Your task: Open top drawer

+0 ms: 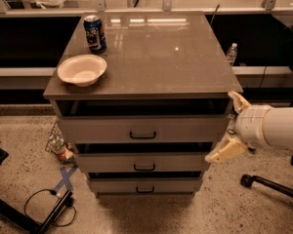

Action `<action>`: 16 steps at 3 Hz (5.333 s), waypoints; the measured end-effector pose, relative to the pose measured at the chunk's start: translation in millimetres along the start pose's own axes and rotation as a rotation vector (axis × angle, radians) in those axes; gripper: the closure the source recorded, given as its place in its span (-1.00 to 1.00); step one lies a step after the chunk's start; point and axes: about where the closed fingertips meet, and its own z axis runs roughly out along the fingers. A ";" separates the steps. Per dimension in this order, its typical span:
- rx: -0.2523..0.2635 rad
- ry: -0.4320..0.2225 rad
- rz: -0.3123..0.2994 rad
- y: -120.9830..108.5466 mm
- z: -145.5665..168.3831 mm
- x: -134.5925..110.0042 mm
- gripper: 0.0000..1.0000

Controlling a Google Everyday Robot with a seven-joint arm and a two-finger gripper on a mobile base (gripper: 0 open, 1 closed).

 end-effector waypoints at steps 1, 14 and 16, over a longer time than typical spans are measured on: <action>0.050 -0.004 -0.006 -14.5 4.4 1.4 -1.00; -0.257 0.286 -0.174 16.6 154.0 52.7 1.00; -0.257 0.286 -0.174 16.7 153.8 52.7 1.00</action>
Offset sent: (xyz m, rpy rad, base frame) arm 0.0161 -0.0026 -0.0085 -0.1028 0.0284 -0.0083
